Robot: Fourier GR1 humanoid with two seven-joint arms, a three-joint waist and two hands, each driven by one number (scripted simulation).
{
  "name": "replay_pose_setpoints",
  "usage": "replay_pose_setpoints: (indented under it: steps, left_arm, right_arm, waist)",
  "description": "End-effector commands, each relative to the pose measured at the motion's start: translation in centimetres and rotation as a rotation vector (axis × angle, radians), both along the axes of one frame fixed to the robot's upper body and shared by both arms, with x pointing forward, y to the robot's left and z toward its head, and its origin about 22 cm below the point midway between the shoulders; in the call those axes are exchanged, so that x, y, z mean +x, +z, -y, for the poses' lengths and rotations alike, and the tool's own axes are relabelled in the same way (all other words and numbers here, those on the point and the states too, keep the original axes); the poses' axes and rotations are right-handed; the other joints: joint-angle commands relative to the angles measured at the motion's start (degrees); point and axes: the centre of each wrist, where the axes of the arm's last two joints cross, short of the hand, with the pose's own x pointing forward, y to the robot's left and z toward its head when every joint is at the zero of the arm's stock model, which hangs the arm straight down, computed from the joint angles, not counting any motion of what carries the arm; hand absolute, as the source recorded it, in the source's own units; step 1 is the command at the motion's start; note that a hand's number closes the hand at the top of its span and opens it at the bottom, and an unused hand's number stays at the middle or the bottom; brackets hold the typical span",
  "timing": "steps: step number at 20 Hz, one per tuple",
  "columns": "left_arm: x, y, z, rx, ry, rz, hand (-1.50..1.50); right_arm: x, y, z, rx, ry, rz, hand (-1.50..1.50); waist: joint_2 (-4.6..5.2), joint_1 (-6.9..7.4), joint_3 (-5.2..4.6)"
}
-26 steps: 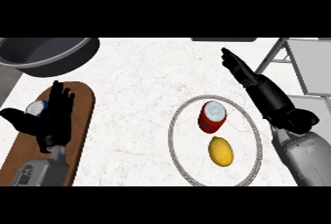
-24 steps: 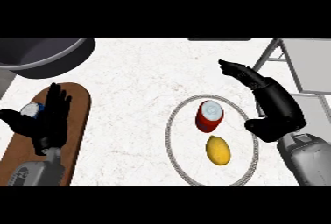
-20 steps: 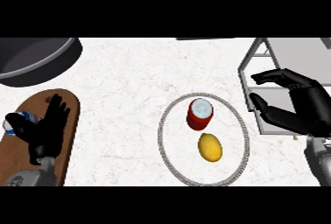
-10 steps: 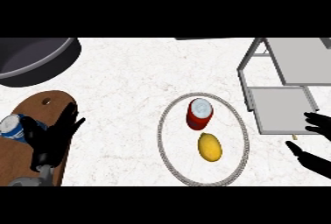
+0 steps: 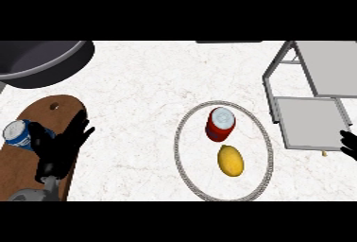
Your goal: Pick the lemon from the placemat and place it in the tiered shelf
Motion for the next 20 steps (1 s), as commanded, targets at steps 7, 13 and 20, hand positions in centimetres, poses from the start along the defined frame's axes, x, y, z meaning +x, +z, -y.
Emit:
replay_pose_setpoints:
  steps: [7, 13, 20]
  left_arm:
    - [-0.1, -2.1, 0.6, 0.006, -0.002, -0.072, 0.00]
    - [0.9, -1.1, 0.8, 0.025, -0.026, -0.065, 0.00]
    - [0.5, -1.3, 1.8, 0.008, -0.027, -0.062, 0.00]
  right_arm:
    - [0.4, 5.3, -6.9, -0.155, -0.066, -0.171, -1.50]
    - [3.2, 6.0, -11.2, -0.265, -0.155, -0.235, -1.50]
    - [5.6, 3.6, -15.8, -0.342, -0.124, -0.395, -1.50]
  waist:
    - [0.68, 1.86, -0.31]
    - [0.76, 2.69, -0.34]
    - [0.56, 2.03, -0.27]
